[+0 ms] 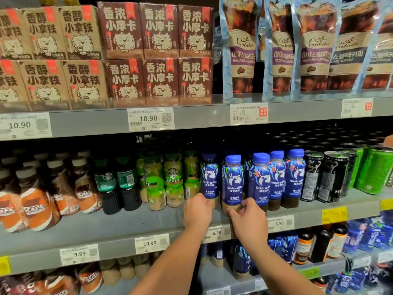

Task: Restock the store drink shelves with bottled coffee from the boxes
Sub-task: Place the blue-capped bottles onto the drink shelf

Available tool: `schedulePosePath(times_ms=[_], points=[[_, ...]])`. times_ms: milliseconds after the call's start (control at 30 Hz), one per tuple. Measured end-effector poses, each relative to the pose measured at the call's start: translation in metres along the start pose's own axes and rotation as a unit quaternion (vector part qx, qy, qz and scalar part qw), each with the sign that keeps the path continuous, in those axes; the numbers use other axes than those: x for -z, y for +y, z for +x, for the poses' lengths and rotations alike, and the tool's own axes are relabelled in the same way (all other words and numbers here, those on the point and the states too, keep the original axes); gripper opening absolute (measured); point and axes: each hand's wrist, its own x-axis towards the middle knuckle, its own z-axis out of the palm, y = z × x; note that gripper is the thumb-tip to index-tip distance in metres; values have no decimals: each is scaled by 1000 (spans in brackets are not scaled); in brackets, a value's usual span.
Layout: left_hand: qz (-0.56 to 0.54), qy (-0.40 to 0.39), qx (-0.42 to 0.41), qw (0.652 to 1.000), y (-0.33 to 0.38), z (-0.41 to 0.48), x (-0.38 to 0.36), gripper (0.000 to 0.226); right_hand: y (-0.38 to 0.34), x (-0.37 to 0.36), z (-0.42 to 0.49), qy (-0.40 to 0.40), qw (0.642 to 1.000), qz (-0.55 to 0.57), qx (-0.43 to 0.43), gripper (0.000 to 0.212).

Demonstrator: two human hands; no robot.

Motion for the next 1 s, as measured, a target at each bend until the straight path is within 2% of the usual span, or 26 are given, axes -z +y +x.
schedulePosePath(times_ms=[200,500,667,800,900,1000], points=[[2,-12,21,1000,0,10,-4,29,-3,-4,-2,17,1000,-10,-15,28],[69,-57,13,996,5,7,4,28,-8,-8,-8,27,999,-26,-22,29],[32,-70,-20,997,4,-2,8,26,-13,1,-3,-35,998,-31,-33,28],[39,-88,-90,991,4,-20,24,29,-22,18,-3,-80,996,-45,-13,16],[84,-79,-135,984,2,-41,41,33,-29,33,-7,-130,983,-129,33,18],[153,-61,-159,973,-1,-67,54,32,-33,51,-19,-192,945,-241,111,27]])
